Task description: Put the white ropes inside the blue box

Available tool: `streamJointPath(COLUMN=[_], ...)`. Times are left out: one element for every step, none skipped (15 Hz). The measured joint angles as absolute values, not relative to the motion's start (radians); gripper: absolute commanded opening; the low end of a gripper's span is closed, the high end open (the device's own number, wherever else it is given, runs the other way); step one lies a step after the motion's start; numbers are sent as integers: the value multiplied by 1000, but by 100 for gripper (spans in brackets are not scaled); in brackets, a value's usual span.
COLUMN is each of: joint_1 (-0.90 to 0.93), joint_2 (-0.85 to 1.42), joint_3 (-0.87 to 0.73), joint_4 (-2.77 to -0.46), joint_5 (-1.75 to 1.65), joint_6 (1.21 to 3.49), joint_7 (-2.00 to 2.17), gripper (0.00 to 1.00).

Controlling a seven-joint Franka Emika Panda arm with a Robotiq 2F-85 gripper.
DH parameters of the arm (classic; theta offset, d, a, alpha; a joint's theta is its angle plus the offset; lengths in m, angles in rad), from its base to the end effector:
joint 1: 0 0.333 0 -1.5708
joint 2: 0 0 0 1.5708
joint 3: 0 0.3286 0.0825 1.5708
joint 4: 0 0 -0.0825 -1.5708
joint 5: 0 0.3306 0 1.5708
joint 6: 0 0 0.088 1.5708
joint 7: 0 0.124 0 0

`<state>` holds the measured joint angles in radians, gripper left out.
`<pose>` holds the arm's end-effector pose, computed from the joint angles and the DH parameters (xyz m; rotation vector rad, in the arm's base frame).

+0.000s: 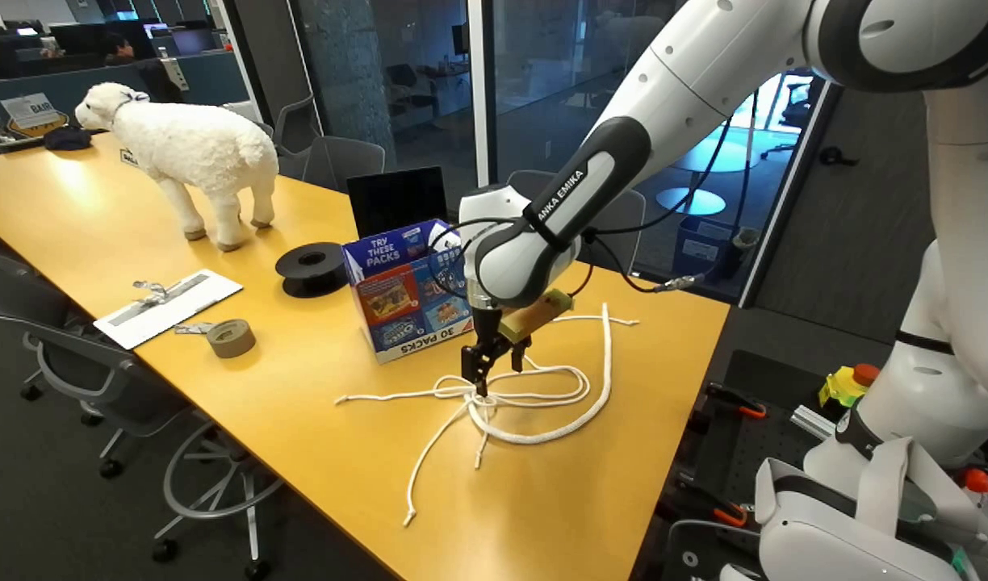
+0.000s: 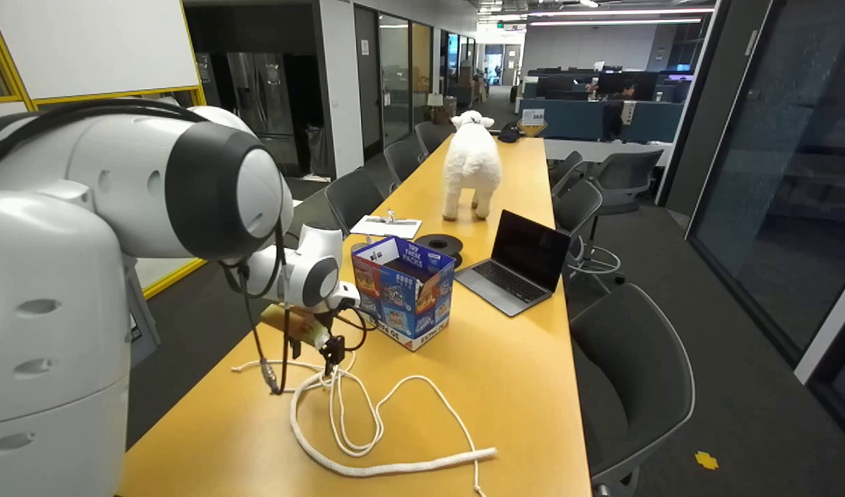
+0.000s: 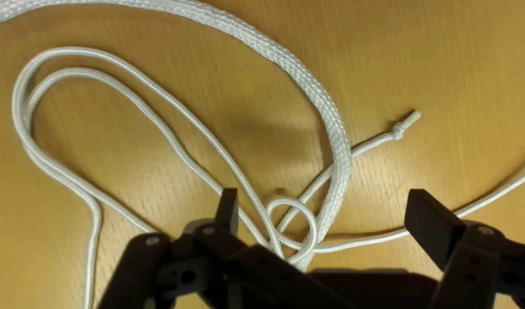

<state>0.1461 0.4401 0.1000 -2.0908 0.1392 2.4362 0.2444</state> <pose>0.5313 0.1341 0.2411 -3.0294 0.1761 0.1864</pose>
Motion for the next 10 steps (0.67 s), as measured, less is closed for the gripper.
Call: streamJointPath(joint_1=[147, 149, 153, 158, 164, 170, 175, 179, 183, 186], joint_2=[445, 450, 456, 466, 479, 494, 510, 527, 544, 561], joint_3=[102, 104, 106, 106, 106, 106, 106, 105, 103, 100], joint_4=[-2108, -2122, -2132, -2136, -2137, -2135, -2133, -2129, -2125, -2119], joint_5=[140, 140, 140, 140, 140, 140, 140, 138, 135, 129], joint_6=[2470, 2502, 2530, 2556, 2580, 2604, 2626, 2648, 2669, 2687], joint_7=[244, 244, 244, 244, 244, 244, 244, 244, 244, 244], gripper=[100, 100, 100, 100, 100, 100, 100, 100, 100, 100])
